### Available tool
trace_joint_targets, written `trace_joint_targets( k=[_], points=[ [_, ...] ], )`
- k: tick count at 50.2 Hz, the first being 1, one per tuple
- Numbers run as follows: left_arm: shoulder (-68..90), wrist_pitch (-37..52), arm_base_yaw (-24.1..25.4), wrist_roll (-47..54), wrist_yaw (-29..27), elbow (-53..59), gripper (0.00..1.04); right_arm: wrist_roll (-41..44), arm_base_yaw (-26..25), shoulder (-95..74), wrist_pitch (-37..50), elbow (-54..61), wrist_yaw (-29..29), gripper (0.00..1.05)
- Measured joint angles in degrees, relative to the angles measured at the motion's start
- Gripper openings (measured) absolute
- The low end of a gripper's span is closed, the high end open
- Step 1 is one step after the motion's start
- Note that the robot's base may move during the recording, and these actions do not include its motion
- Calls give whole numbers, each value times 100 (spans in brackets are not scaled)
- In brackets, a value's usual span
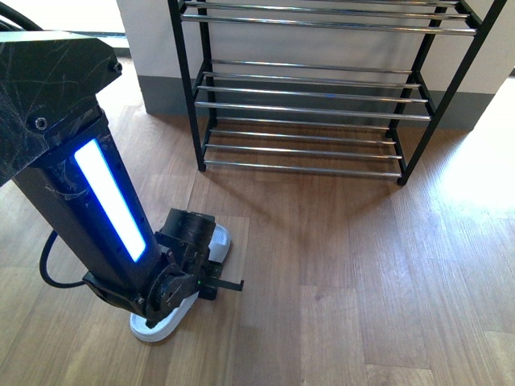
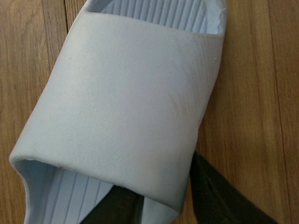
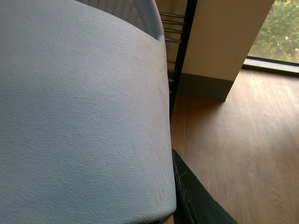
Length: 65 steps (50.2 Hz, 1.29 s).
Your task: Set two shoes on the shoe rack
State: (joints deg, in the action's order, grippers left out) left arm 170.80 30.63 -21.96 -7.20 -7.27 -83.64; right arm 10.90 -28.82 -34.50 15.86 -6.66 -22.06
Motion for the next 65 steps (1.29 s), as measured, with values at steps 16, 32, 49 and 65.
trace_joint_targets(
  k=[16, 32, 49, 65],
  points=[
    [-31, -22, 26, -118, -155, 61, 2, 0, 0, 0, 0, 0, 0, 2],
    [-1703, 83, 293, -426, -260, 1231, 2, 0, 0, 0, 0, 0, 0, 2],
    [-5243, -131, 1003, -396, -975, 3064, 2, 0, 0, 0, 0, 0, 0, 2],
    [-8393, -1600, 1191, -87, -1725, 4522, 2, 0, 0, 0, 0, 0, 0, 2]
  ],
)
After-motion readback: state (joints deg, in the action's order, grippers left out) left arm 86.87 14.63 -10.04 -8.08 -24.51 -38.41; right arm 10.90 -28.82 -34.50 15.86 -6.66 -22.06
